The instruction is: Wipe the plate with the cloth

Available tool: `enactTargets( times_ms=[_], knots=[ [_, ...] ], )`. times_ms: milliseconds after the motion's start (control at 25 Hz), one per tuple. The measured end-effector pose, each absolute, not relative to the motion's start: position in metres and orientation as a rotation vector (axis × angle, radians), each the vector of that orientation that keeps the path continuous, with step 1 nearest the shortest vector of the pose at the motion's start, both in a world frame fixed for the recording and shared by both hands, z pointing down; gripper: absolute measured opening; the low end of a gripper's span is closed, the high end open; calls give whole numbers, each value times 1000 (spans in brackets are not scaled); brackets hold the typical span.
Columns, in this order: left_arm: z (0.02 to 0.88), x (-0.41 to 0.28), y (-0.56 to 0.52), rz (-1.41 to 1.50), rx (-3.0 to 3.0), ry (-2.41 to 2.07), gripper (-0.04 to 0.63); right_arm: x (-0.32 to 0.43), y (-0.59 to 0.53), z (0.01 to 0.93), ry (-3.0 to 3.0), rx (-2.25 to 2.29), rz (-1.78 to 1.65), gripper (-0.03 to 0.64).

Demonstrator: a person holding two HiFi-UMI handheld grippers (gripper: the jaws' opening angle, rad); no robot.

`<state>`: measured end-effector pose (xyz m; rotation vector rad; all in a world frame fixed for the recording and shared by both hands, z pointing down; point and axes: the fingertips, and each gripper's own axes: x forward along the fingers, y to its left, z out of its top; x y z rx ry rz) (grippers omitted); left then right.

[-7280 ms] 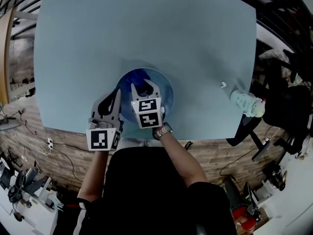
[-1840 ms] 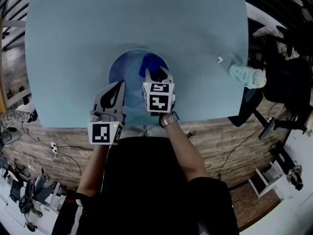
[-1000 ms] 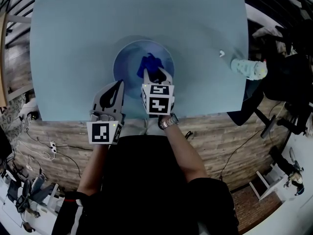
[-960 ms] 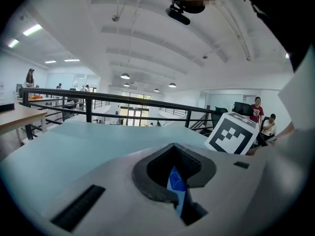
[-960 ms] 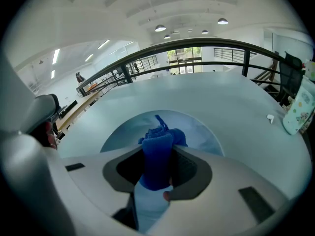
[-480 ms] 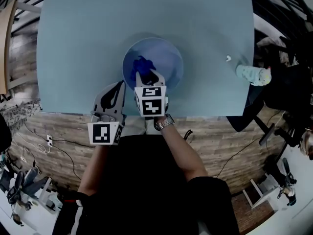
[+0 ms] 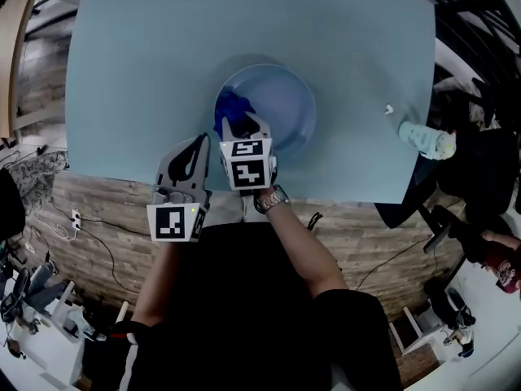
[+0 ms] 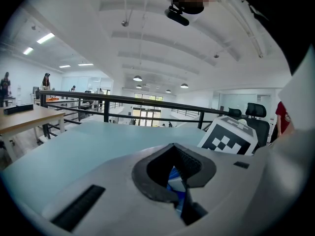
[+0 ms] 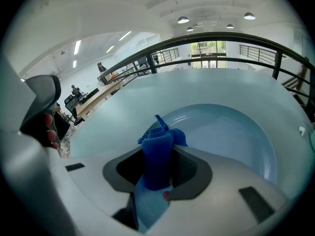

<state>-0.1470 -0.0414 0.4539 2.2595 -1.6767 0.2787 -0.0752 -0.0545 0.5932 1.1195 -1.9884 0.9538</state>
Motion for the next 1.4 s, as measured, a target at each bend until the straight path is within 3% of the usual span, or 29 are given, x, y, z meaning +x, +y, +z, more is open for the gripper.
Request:
enactTargets(
  times_ms=[1400],
  knots=[
    [463,-123,-65,294,2283,-1600,0,-42,-68,605,-1924,1159,1001,120]
  ],
)
